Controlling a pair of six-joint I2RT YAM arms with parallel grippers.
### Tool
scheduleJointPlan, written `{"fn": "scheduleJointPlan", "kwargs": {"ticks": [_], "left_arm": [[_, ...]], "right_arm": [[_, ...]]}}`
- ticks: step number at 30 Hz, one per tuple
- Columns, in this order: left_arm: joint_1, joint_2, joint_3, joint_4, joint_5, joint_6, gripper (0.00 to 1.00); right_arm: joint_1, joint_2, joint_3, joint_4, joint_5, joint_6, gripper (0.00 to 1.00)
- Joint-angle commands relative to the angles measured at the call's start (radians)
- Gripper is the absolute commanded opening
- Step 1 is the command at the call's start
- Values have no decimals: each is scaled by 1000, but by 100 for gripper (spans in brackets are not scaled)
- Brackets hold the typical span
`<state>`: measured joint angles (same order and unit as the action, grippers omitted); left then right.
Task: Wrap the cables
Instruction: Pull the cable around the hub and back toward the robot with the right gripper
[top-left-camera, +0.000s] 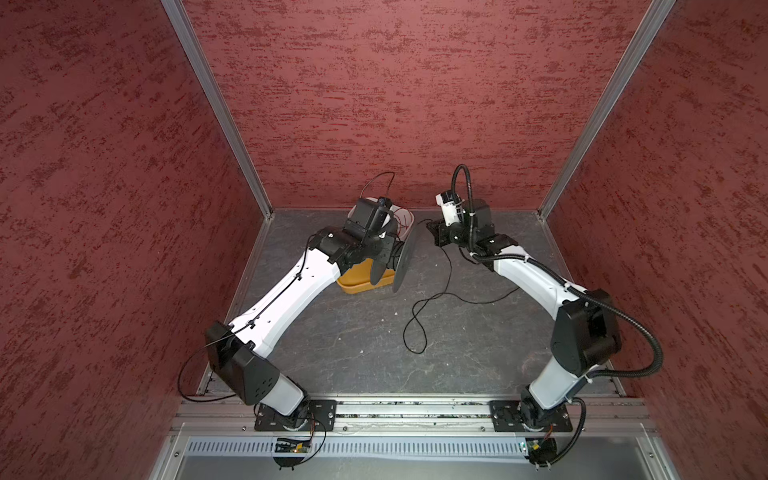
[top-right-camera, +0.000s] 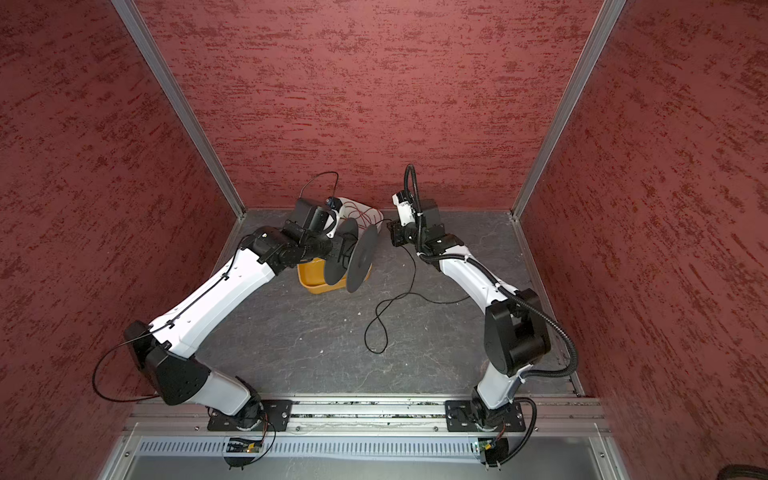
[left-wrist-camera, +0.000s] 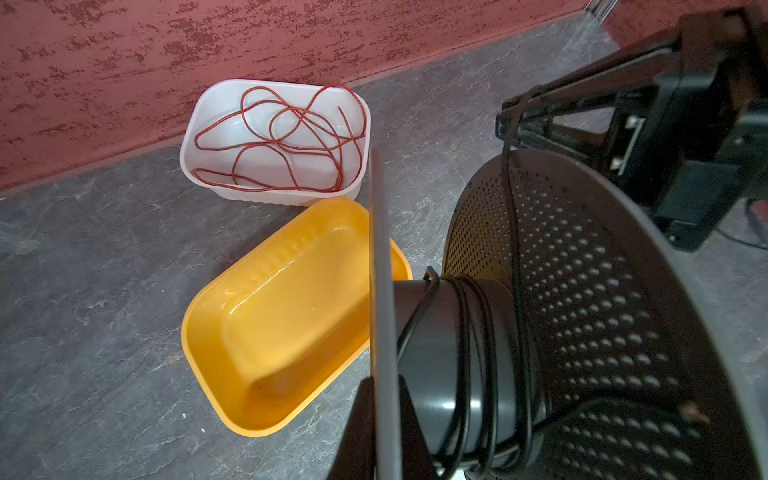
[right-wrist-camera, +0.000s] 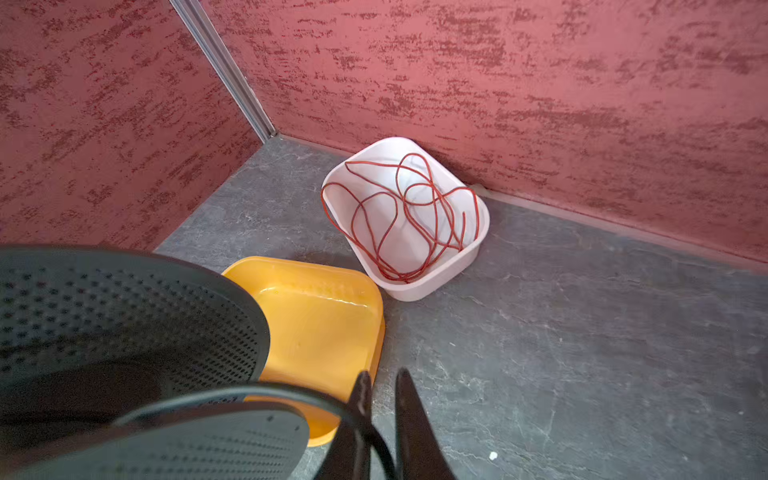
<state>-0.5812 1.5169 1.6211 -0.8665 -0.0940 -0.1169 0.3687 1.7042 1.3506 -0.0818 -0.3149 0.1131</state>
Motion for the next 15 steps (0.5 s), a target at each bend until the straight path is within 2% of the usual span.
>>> {"fn": "scheduleJointPlan", "kwargs": {"ticks": [1, 5, 9, 12, 15], "left_arm": [[54, -78, 20, 55, 120, -78, 0], [113, -118, 29, 103, 234, -146, 0], [162, -158, 28, 155, 301, -210, 0], [183, -178, 28, 173, 322, -241, 0], [194, -187, 29, 180, 324, -254, 0]], "right_arm": [[-34, 20, -59, 103, -82, 64, 13], [-36, 30, -140, 199, -152, 101, 14], [-34, 16, -239, 322, -224, 152, 16], [-33, -30, -329, 414, -221, 162, 28], [-32, -74, -398, 467, -222, 150, 44]]}}
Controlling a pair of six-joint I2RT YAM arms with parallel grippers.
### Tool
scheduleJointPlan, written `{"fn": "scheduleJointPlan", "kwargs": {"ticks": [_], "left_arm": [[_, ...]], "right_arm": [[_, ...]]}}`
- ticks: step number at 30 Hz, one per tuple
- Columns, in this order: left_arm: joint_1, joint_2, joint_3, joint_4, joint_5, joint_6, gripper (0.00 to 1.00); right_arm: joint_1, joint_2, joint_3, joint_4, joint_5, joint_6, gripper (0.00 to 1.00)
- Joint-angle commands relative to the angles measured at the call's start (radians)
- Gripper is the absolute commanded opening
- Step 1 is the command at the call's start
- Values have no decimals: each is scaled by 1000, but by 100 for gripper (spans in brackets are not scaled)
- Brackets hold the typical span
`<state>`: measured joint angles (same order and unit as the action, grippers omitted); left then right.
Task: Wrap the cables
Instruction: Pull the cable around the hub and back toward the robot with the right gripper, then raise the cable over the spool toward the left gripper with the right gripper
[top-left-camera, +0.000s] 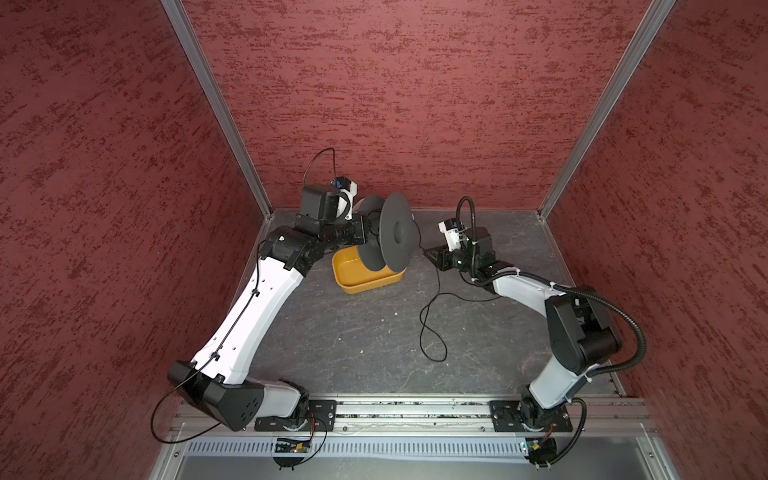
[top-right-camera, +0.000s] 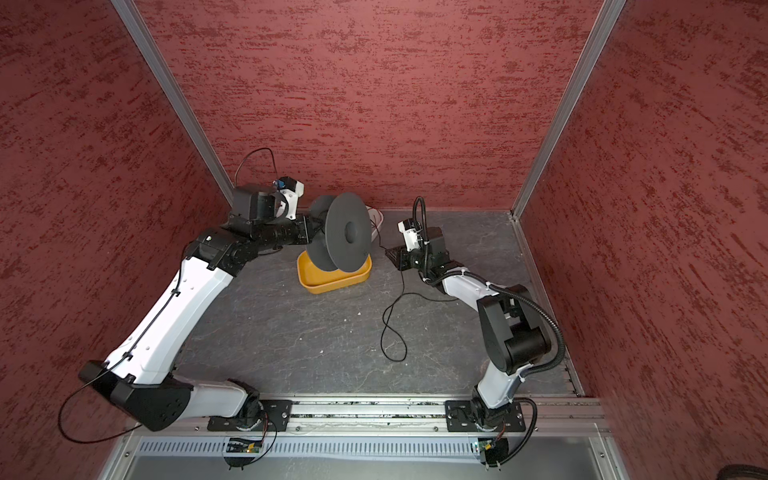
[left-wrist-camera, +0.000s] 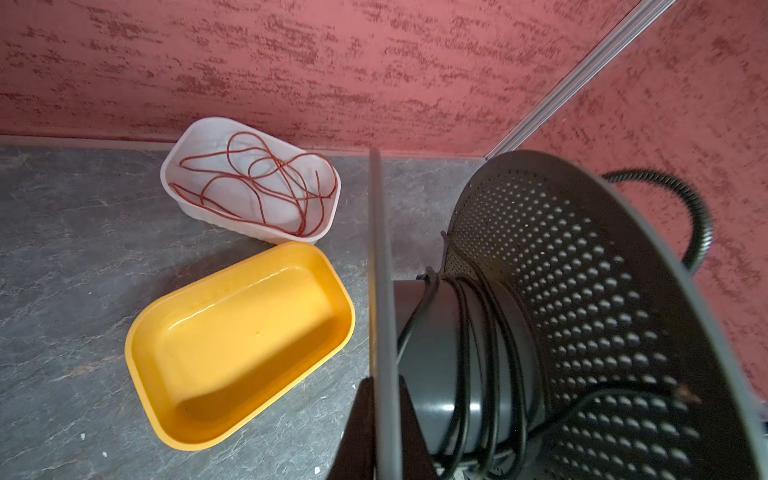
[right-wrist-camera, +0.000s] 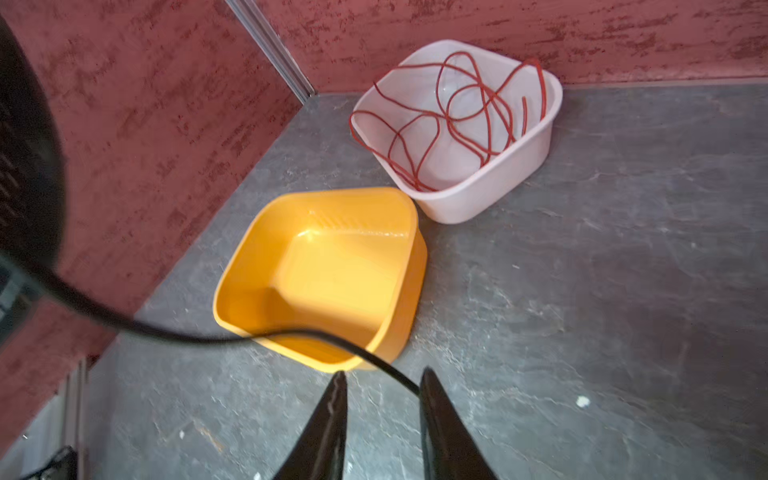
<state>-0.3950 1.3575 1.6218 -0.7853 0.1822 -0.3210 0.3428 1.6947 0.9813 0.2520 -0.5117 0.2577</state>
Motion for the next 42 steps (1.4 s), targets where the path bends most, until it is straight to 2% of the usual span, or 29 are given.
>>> {"fn": "scheduleJointPlan", "kwargs": {"ticks": [1, 5, 8, 13, 22, 34, 42], "left_arm": [[11, -28, 27, 102, 51, -55, 0], [21, -26, 27, 110, 67, -71, 0], [24, -24, 28, 110, 78, -76, 0], [27, -28, 37, 98, 107, -91, 0], [30, -37, 36, 81, 111, -98, 0], [72, -43, 4, 112, 179, -130, 0], [84, -35, 1, 121, 196, -138, 0]], "right_arm": [[-5, -74, -46, 145, -20, -1, 50], [-1, -101, -103, 179, -6, -28, 68], [10, -123, -155, 232, 0, -48, 74], [30, -121, -192, 288, 30, -92, 76], [46, -6, -104, 322, 3, -124, 76], [50, 187, 23, 417, -67, -66, 57], [53, 243, 47, 434, -127, -10, 28]]}}
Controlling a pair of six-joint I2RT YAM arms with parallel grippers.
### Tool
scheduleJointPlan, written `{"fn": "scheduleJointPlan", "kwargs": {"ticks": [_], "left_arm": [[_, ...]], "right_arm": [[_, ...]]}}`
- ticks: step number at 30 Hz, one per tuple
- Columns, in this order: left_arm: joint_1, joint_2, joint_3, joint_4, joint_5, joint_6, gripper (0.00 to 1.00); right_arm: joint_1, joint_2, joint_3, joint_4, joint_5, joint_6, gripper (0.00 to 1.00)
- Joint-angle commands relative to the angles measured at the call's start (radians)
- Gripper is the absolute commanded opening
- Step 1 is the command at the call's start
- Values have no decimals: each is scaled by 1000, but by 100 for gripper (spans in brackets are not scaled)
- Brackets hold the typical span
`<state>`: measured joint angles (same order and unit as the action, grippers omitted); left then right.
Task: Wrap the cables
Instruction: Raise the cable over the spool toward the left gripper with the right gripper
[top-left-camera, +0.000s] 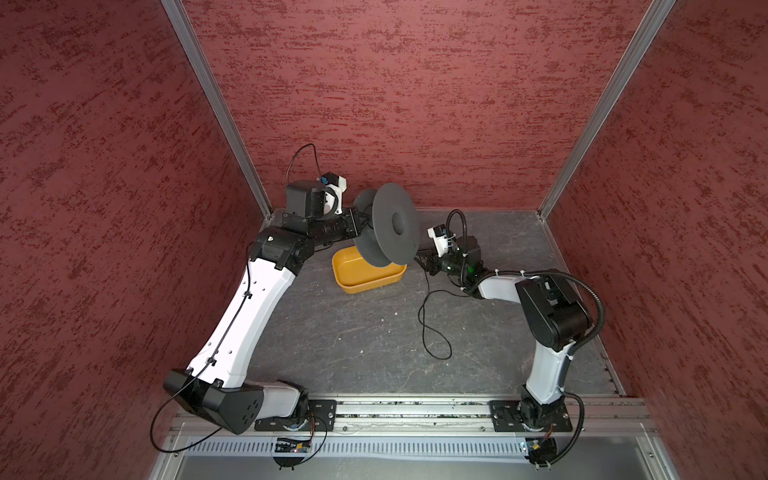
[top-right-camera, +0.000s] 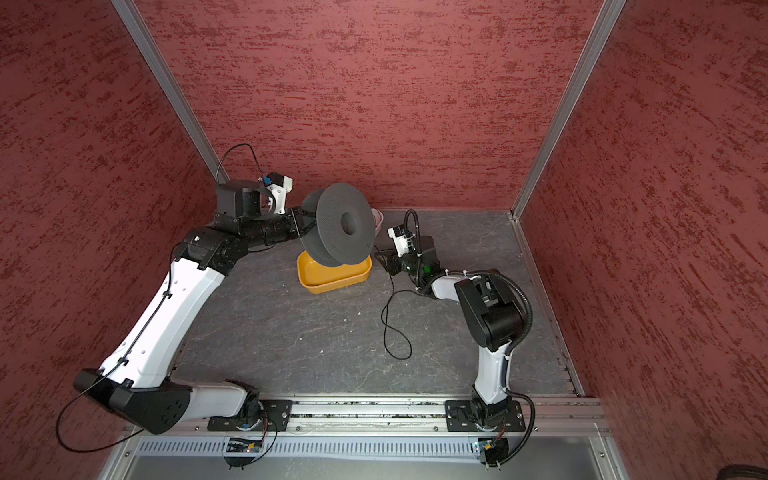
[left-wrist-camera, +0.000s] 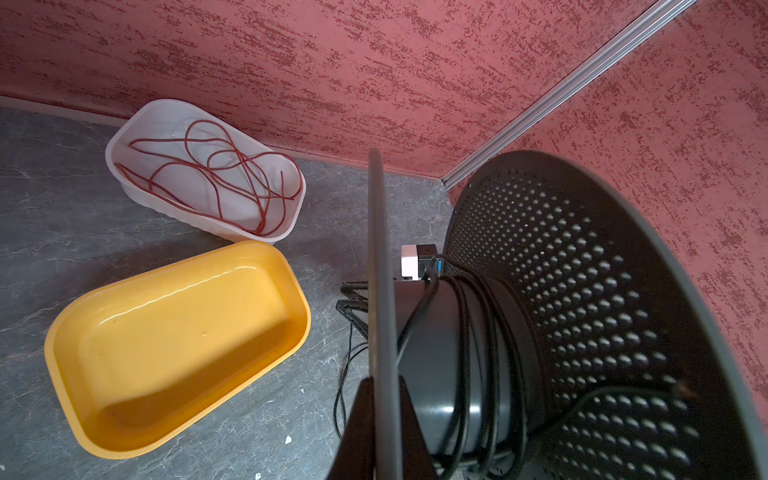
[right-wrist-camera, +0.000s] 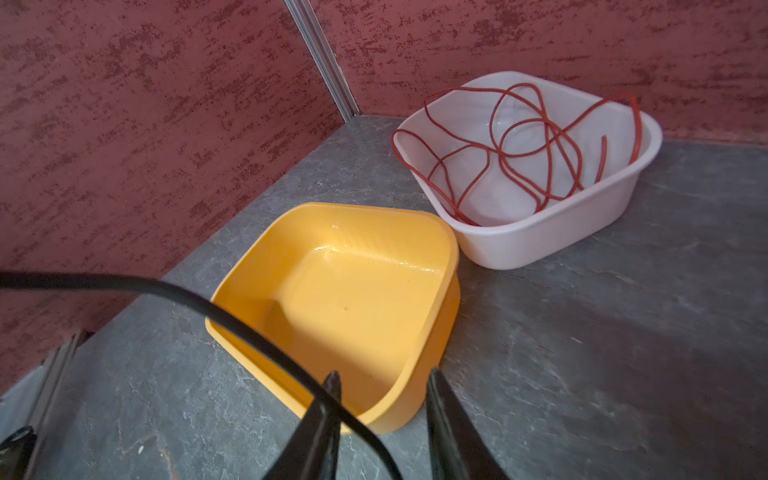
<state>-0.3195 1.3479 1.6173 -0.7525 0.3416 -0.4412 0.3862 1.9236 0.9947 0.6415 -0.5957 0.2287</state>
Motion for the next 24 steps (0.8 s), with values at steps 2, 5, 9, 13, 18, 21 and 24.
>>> {"fn": "scheduleJointPlan", "kwargs": {"ticks": [2, 5, 9, 13, 18, 21, 24], "left_arm": [[12, -23, 6, 88, 37, -17, 0], [21, -20, 7, 91, 36, -17, 0], [60, -12, -7, 117, 33, -40, 0], [114, 3, -43, 158, 6, -101, 0], [129, 15, -74, 188, -127, -131, 0], [124, 35, -63, 180, -191, -131, 0], [117, 48, -78, 203, -242, -128, 0]], "right_arm": [[10, 19, 35, 34, -48, 23, 18], [20, 7, 15, 31, -29, 26, 7], [54, -22, 8, -65, 95, -11, 0], [100, -44, 9, -165, 216, -32, 0], [192, -92, -17, -230, 351, -124, 0], [247, -117, -14, -278, 399, -164, 0], [304, -131, 15, -354, 446, -201, 0]]}}
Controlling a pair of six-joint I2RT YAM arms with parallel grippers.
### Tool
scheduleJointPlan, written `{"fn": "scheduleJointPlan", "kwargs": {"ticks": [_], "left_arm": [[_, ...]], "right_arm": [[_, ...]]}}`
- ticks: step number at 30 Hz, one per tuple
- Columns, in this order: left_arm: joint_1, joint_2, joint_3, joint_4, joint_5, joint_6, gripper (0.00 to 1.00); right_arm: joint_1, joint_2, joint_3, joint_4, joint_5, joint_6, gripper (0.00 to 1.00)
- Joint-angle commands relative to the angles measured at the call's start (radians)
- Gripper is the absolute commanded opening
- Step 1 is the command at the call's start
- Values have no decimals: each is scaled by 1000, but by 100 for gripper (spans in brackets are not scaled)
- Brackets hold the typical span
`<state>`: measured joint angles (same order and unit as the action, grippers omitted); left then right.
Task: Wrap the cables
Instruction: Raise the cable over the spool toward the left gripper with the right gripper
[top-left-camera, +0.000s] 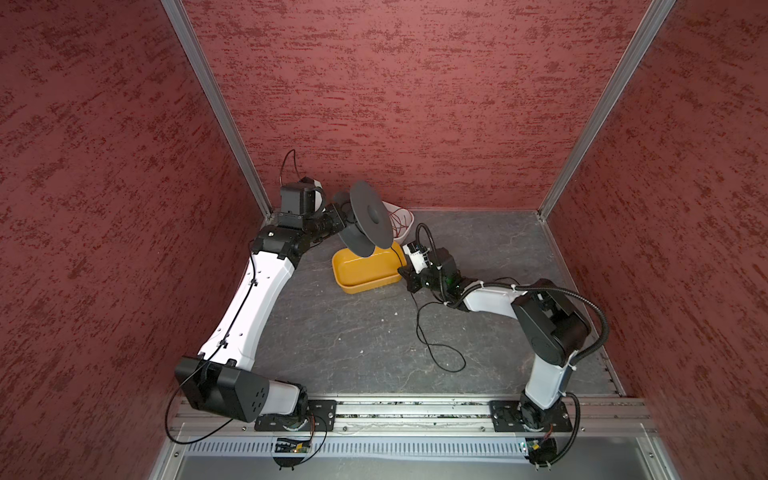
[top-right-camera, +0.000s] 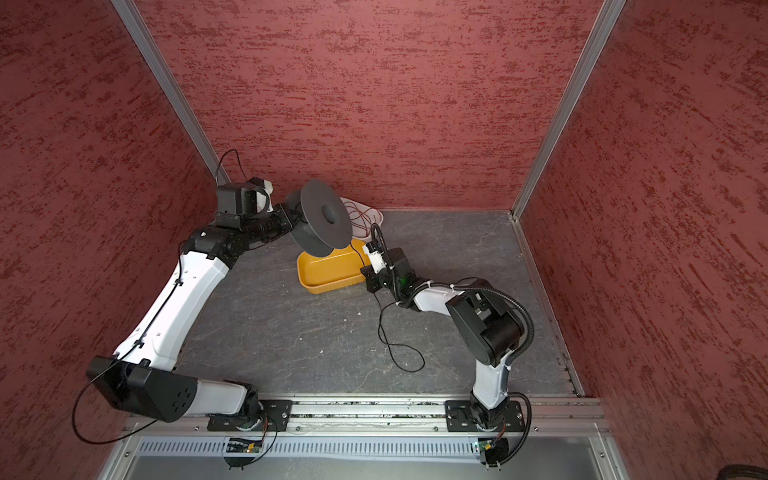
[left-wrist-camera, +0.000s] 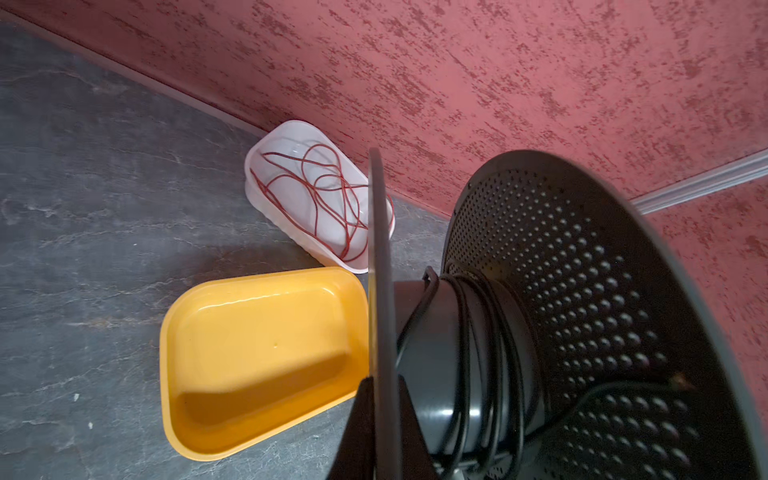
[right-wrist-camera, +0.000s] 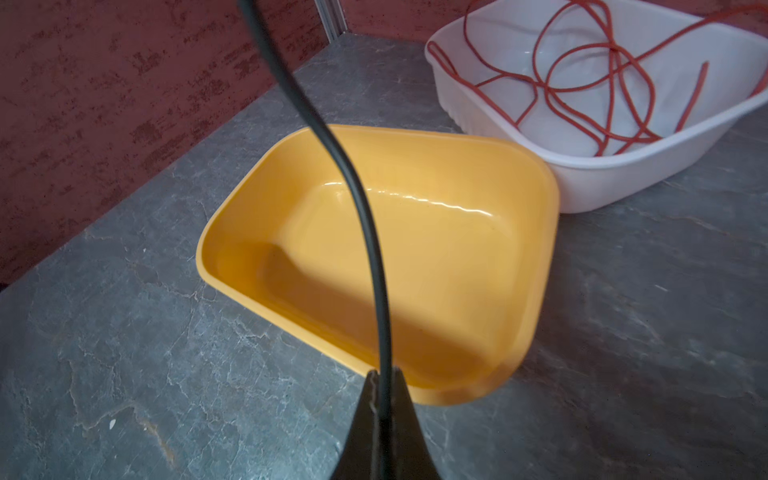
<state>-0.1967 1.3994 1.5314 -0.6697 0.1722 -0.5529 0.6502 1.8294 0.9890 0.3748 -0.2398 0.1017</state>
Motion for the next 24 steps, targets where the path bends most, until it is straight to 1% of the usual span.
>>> {"fn": "scheduleJointPlan", "kwargs": {"ticks": [1, 3, 9, 12, 18, 24], "left_arm": [[-11, -2, -3, 135, -88, -13, 0], [-18, 8, -21, 154, -118, -12, 0], [-42, 54, -25, 170, -180, 0, 0], [-70, 74, -25, 176, -239, 24, 0], [-136, 122, 9, 127, -377, 106, 0], [-208, 170, 62, 33, -501, 209, 0]], "right_arm": [[54, -39, 36, -121, 96, -84, 0], [81, -52, 62, -181, 115, -102, 0], [149, -110, 101, -261, 149, -147, 0], [186, -119, 159, -345, 198, -179, 0], [234, -164, 225, -416, 264, -220, 0], [238, -207, 278, -463, 366, -228, 0]]}}
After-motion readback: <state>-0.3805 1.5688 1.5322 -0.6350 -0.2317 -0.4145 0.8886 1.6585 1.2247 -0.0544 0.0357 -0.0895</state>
